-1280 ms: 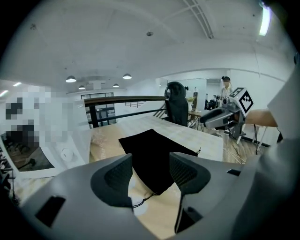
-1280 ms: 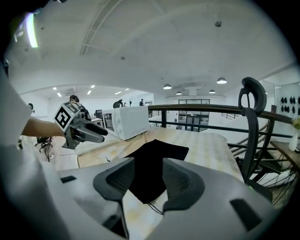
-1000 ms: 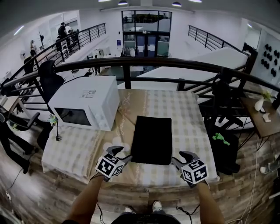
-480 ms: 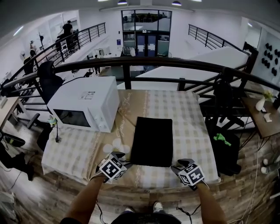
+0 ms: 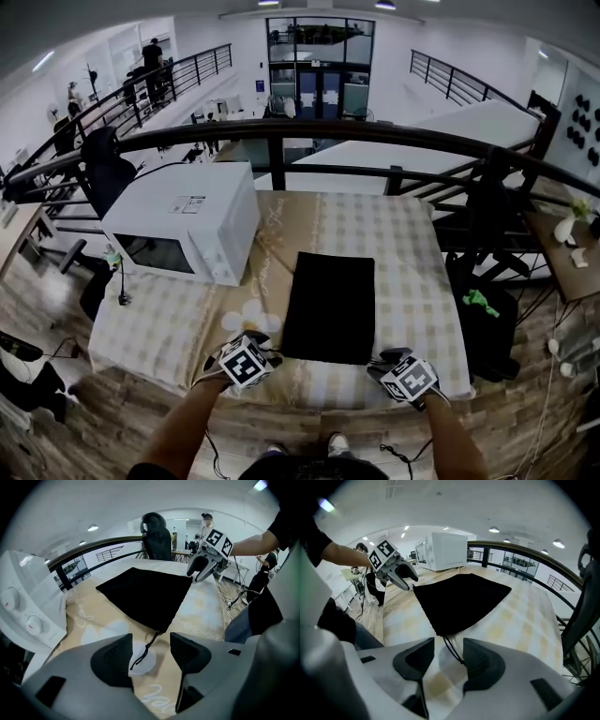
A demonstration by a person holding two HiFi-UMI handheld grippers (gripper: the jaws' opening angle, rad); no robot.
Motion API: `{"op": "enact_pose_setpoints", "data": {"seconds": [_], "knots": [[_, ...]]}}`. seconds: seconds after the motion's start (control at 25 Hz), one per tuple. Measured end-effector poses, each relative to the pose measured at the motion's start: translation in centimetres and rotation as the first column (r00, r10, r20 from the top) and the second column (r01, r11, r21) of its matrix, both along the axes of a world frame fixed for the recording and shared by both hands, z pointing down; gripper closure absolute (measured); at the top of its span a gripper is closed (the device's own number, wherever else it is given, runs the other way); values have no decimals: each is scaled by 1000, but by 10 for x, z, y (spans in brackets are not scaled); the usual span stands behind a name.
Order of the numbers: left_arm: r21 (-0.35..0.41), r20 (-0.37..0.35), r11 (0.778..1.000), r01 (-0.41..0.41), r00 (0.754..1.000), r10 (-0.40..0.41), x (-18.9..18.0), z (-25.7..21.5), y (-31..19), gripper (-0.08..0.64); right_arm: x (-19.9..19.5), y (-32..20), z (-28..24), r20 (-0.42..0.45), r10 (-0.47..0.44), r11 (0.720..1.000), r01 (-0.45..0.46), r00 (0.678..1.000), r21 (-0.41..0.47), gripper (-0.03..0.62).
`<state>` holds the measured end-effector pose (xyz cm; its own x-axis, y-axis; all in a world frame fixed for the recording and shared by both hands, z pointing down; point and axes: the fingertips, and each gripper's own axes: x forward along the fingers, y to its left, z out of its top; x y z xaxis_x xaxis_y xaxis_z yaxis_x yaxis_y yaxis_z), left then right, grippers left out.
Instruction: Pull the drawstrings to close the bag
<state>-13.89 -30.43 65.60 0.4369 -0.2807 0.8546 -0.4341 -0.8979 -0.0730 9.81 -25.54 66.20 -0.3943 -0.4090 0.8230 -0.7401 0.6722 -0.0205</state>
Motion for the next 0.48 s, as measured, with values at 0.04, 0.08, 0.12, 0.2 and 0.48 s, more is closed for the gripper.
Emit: {"op": "enact_pose_setpoints", "data": {"seconds": [0.04,0.08,0.12,0.2,0.48], "knots": [[-5,10,1000,-9,1000,9,1,2,0,296,0,0,2,-4,-6,1000,6,1000,-7,397],[-7,18,1000,-20,1000,20,2,3,-1,296,1,0,4,-6,-10,1000,10,1000,-13,397],[-7,25,999,-33,999,33,4,5,-2,296,1,0,6,-7,-12,1000,12,1000,-16,397],[-5,34,998,-56,998,56,7,6,-3,298,2,-1,7,-7,-13,1000,13,1000,-19,399],[-21,69,993,-116,991,117,13,13,-2,316,2,-2,13,-19,-35,999,34,999,-33,434]]}}
